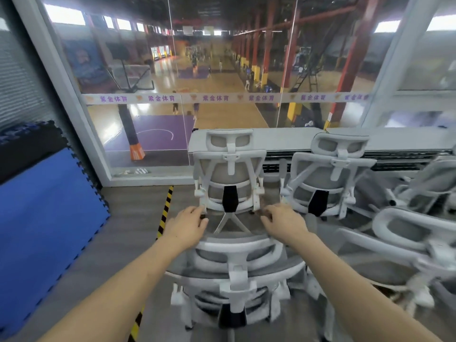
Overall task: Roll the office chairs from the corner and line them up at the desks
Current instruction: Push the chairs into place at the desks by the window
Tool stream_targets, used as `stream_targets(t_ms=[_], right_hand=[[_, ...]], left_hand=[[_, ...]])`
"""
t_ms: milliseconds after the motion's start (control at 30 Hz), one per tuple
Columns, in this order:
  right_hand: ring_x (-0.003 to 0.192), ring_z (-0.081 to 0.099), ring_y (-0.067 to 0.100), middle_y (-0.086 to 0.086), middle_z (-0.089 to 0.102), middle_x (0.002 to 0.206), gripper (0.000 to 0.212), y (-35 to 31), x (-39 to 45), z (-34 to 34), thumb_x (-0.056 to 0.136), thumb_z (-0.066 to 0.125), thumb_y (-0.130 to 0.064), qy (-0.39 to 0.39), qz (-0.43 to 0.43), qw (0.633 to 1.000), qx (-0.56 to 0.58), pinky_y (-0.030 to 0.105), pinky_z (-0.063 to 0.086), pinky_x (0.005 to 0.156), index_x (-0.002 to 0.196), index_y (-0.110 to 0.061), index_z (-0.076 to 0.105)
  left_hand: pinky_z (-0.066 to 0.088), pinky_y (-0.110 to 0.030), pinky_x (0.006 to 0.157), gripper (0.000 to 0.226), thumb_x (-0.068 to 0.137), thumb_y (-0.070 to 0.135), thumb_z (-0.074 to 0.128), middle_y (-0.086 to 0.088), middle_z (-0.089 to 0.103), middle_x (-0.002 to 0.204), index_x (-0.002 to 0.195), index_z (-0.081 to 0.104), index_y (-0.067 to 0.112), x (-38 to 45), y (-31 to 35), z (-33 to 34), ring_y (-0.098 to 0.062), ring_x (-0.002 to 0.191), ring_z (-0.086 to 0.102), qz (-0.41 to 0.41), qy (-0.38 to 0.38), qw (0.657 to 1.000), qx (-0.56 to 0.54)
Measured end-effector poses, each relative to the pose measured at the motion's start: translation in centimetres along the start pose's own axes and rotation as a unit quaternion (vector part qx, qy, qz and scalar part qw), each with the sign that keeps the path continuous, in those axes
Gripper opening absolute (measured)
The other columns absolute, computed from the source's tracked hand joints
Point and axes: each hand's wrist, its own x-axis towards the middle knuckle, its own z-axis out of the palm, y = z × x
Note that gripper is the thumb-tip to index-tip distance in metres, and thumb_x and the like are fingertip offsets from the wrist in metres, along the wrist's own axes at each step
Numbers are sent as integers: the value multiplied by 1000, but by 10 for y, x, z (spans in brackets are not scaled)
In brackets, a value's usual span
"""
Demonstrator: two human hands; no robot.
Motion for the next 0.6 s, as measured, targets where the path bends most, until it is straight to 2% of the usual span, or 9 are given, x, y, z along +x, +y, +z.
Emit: stream_targets(t_ms=[133, 200, 267, 333, 400, 467, 533, 600], right_hand=[[126, 54, 29, 3, 54, 146, 45, 9, -56, 10, 104, 41, -48, -33, 24, 999, 23, 48, 51, 98, 138, -23, 59], [136, 47, 32, 3, 39, 161, 53, 10, -76, 15, 106, 41, -47, -46, 23, 998, 27, 49, 50, 100, 155, -26, 41], [141, 43, 32, -1, 25, 168, 65, 10, -94, 20, 105, 44, -45, -56, 24, 998, 25, 47, 53, 94, 163, -33, 17], [141, 41, 31, -4, 21, 169, 76, 12, -111, 27, 105, 44, -42, -59, 22, 997, 34, 45, 52, 90, 163, -39, -4], [151, 31, 30, -4, 20, 169, 81, 16, -123, 35, 105, 41, -40, -62, 25, 997, 45, 49, 48, 102, 160, -43, -18], [159, 12, 27, -4, 11, 172, 79, 23, -132, 45, 107, 37, -45, -78, 35, 996, 37, 52, 42, 112, 158, -44, -23], [160, -2, 27, -4, -2, 174, 75, 32, -134, 57, 107, 32, -51, -119, 38, 992, -6, 53, 32, 119, 161, -41, -19], [160, -9, 29, 0, -10, 174, 73, 39, -132, 72, 106, 29, -56, -165, 28, 985, -39, 56, 19, 124, 163, -39, -14]], left_hand=[[48, -51, 104, 52, 110, 46, 24, 1, 36, 162, 158, 32, 29, -44, -1, 22, -25, 140, 44, -13, -33, 999, -39], [45, -52, 108, 54, 111, 47, 21, 0, 25, 168, 161, 27, 29, -62, 2, 32, -26, 146, 37, -23, -31, 996, -78], [45, -51, 109, 59, 111, 48, 22, 1, 5, 174, 165, 11, 28, -78, 2, 43, -26, 153, 27, -27, -21, 995, -94], [47, -52, 107, 68, 110, 51, 23, 2, -10, 174, 165, -8, 27, -93, 3, 56, -27, 154, 26, -48, -20, 993, -102], [46, -52, 109, 75, 109, 54, 24, 0, -14, 173, 162, -21, 26, -103, 4, 69, -30, 153, 30, -75, -29, 989, -122], [38, -53, 115, 78, 108, 57, 23, -2, -12, 173, 162, -21, 22, -110, 6, 84, -34, 155, 26, -99, -62, 986, -120], [21, -58, 125, 76, 108, 58, 20, -6, -11, 173, 165, -12, 19, -111, 2, 100, -33, 160, 4, -102, -117, 985, -76], [9, -61, 126, 71, 108, 58, 16, -6, -12, 173, 166, -6, 24, -110, -2, 114, -33, 159, -9, -84, -172, 981, -39]])
